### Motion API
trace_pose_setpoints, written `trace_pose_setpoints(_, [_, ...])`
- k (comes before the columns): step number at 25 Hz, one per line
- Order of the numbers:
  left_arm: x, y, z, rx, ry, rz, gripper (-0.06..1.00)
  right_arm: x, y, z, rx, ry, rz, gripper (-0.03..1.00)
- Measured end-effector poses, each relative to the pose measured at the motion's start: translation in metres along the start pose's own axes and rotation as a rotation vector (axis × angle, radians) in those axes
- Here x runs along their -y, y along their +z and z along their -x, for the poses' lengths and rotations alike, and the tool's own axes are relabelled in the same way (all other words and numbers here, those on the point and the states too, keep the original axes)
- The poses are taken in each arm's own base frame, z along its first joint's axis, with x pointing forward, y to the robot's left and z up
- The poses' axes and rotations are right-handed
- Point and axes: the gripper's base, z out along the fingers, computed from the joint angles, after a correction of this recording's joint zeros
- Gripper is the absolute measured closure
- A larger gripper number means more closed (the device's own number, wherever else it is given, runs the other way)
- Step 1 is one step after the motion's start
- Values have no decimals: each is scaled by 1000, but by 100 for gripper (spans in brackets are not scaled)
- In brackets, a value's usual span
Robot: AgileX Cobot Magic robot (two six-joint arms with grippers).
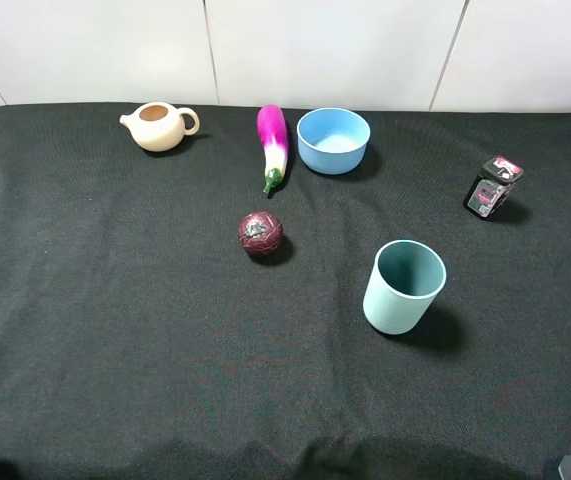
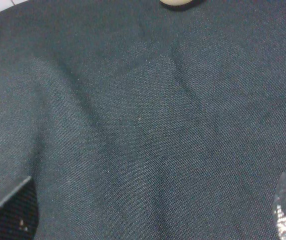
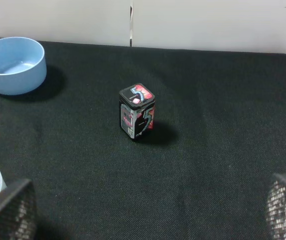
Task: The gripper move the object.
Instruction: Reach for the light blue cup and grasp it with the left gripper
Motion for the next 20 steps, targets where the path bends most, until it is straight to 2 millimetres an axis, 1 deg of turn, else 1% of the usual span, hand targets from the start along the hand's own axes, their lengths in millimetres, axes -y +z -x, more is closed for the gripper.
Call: trace_pose_setpoints(20, [0, 0, 0, 0, 0, 0, -5, 0, 0, 0, 0, 0, 0, 27])
